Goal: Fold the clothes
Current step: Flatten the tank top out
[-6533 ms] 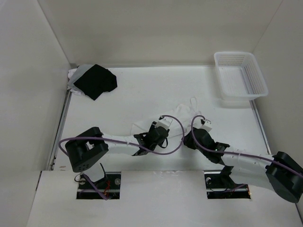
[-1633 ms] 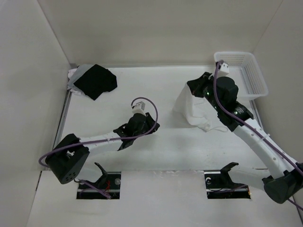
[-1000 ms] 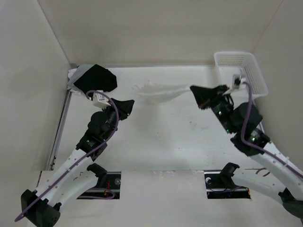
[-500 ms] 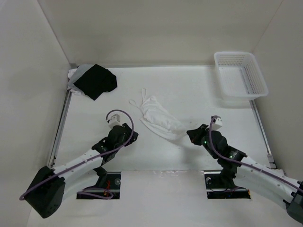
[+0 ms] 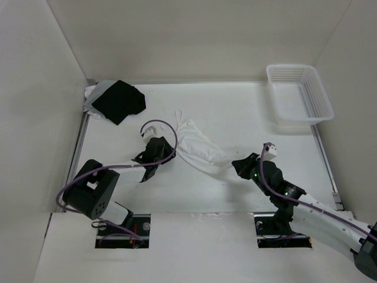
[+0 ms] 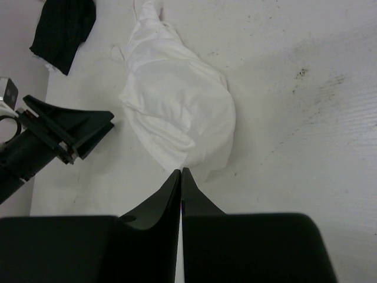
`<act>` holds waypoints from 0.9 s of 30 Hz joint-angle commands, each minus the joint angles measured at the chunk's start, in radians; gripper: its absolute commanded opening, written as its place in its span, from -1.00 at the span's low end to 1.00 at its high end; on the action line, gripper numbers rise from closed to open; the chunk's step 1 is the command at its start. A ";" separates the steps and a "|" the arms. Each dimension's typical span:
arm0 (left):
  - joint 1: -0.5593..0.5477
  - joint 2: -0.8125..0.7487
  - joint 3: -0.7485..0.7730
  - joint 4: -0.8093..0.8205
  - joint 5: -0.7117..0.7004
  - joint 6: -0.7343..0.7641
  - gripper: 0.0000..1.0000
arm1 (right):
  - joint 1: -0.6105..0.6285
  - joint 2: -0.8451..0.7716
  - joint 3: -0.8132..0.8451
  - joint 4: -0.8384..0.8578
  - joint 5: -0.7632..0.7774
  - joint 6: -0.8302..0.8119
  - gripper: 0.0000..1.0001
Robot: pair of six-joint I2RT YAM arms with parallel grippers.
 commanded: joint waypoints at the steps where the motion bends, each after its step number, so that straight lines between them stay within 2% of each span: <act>1: 0.001 0.045 0.083 0.065 0.009 0.071 -0.23 | -0.003 0.001 -0.004 0.080 -0.005 0.008 -0.91; 15: -0.048 0.249 0.233 -0.041 -0.021 0.249 -0.43 | -0.023 0.043 -0.016 0.158 -0.050 -0.012 -0.90; 21: -0.048 0.237 0.219 -0.056 -0.037 0.248 -0.67 | -0.049 0.034 -0.024 0.161 -0.068 -0.020 -0.90; 27: -0.057 0.166 0.195 -0.094 -0.096 0.237 -0.79 | -0.069 0.032 -0.025 0.166 -0.088 -0.023 -0.90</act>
